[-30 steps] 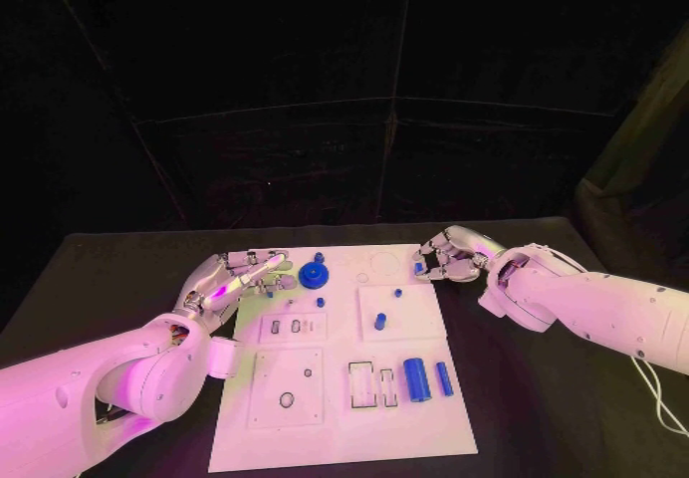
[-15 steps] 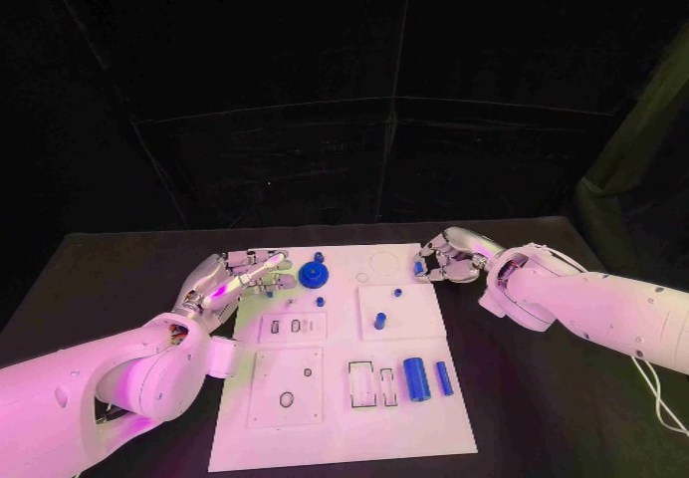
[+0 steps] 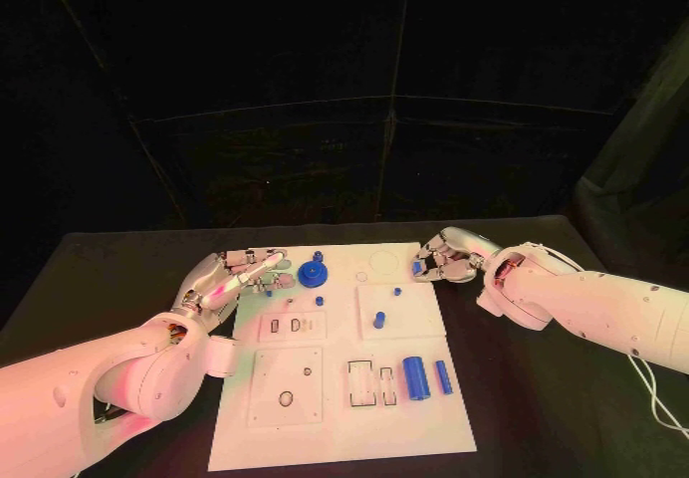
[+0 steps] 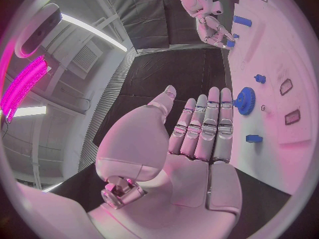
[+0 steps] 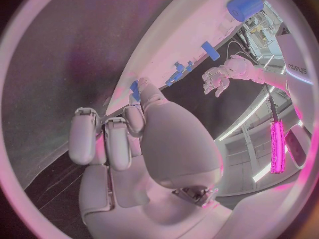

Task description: Assemble the parts on the task board

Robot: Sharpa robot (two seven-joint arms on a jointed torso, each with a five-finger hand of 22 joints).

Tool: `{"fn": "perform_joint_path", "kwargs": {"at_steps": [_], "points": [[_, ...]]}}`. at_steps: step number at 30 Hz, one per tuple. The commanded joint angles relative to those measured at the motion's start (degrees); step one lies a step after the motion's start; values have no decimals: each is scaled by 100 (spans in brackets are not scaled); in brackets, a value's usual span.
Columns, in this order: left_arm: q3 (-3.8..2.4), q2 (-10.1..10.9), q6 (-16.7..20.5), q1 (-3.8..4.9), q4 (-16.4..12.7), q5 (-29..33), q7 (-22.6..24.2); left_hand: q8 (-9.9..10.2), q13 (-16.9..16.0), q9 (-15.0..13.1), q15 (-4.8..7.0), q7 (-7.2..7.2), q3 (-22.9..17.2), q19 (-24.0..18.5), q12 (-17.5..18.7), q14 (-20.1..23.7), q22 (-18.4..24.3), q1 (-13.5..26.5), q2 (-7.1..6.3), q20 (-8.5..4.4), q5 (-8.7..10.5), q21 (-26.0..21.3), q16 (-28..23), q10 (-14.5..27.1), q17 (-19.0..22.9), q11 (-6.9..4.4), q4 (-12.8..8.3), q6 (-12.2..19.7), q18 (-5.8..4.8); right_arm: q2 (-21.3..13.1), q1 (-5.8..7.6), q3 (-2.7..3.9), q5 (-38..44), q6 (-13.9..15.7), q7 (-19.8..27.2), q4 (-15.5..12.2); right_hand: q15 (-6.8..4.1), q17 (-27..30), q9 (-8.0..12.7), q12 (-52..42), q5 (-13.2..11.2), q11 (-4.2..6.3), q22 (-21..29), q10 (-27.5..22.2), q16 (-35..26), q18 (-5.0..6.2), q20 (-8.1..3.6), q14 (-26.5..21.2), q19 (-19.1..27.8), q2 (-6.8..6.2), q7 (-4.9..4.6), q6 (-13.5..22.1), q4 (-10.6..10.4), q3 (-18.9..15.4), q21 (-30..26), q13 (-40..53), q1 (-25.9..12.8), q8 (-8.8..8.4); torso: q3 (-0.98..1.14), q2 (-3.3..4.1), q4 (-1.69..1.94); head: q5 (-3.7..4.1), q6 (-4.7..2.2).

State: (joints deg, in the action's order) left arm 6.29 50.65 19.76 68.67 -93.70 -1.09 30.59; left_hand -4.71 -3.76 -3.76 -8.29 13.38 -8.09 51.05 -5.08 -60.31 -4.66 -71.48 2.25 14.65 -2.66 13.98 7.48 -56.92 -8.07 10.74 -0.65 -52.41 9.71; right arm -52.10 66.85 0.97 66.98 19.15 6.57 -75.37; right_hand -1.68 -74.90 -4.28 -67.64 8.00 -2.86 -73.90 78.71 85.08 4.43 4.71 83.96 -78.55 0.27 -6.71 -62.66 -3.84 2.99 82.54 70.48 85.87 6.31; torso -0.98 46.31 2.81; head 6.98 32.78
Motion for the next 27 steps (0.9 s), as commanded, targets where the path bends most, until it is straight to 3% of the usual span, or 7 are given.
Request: {"fn": "perform_joint_path", "kwargs": {"at_steps": [1, 5, 9, 12, 19, 23, 27], "points": [[-4, 3, -57, 4, -10, -8, 47, 38, -1, -3, 8, 19, -4, 43, 22, -20, 10, -28, 30, -9, -21, -35, -36, -29, -5, -6, -44, -48, 83, 10, 8, 3, 37, 112, -10, -5, -54, -571, -31, -67, -37, 141, -44, 103, 33, -95, -22, 409, -44, 139, 48, -130, 6, 85, 35, 47, 24, 66, -1, -3, 2, -4, 5], [-4, 5, -56, 4, -13, -8, 47, 38, -1, -3, 8, 19, -4, 43, 22, -20, 10, -28, 30, -9, -21, -35, -36, -29, -5, -6, -44, -48, 83, 1, 7, 4, 44, 360, -22, -24, -94, -642, -44, -134, -47, 185, -97, 154, 69, -106, -59, 427, -81, 225, 97, -235, 65, 226, 62, 109, 53, 99, 2, -2, 4, -1, 8], [-4, 17, -52, 4, -22, -8, 46, 38, -1, -3, 8, 19, -4, 43, 22, -20, 10, -28, 30, -9, -21, -35, -36, -29, -5, -6, -44, -48, 83, -62, 9, 6, 68, 569, -64, -125, -108, -679, -47, -167, 32, 196, -137, 182, 88, -115, -81, 435, -108, 231, 106, -255, 111, 313, 82, 143, 42, 95, 0, -11, 2, -13, 10], [-4, 32, -48, 4, -33, -8, 45, 38, -1, -3, 8, 19, -4, 43, 22, -20, 10, -28, 30, -9, -21, -35, -36, -29, -5, -6, -44, -48, 83, -152, 11, 9, 82, 675, -167, -326, -110, -686, -43, -169, 68, 194, -147, 188, 92, -117, -87, 437, -115, 227, 102, -245, 123, 351, 88, 149, 12, 80, -8, -14, 0, -21, 10], [-4, 58, -40, 6, -49, -8, 45, 38, -1, -3, 8, 19, -4, 43, 22, -20, 10, -28, 30, -9, -21, -35, -36, -29, -5, -6, -44, -48, 83, -290, 45, 15, 121, 795, -954, -1149, -105, -673, -34, -165, 66, 185, -146, 196, 85, -117, -88, 434, -113, 208, 92, -216, 104, 407, 88, 153, -119, 41, -24, -35, -10, -34, 4], [-4, 52, -38, 7, -32, 8, 46, 40, 0, -2, 8, 18, -6, 45, 25, -21, 12, -29, 32, -10, -21, -36, -39, -30, -5, -6, -48, -50, 83, -103, 91, 16, 370, 785, -1441, -1508, -101, -655, -28, -155, 38, 180, -138, 195, 76, -115, -86, 429, -106, 180, 86, -200, 84, 429, 85, 150, -211, 17, -41, -73, -11, -98, 37], [-4, 45, -25, 8, -25, 148, 53, 41, 0, -2, 9, 18, -6, 45, 25, -22, 12, -28, 33, -10, -21, -37, -39, -31, -5, -6, -49, -50, 83, 223, 106, 16, 769, 730, -1685, -1637, -100, -660, -27, -157, 34, 180, -143, 198, 78, -116, -85, 430, -109, 171, 86, -201, 76, 442, 86, 155, -247, 10, -63, -98, 1, -144, 53]]}}
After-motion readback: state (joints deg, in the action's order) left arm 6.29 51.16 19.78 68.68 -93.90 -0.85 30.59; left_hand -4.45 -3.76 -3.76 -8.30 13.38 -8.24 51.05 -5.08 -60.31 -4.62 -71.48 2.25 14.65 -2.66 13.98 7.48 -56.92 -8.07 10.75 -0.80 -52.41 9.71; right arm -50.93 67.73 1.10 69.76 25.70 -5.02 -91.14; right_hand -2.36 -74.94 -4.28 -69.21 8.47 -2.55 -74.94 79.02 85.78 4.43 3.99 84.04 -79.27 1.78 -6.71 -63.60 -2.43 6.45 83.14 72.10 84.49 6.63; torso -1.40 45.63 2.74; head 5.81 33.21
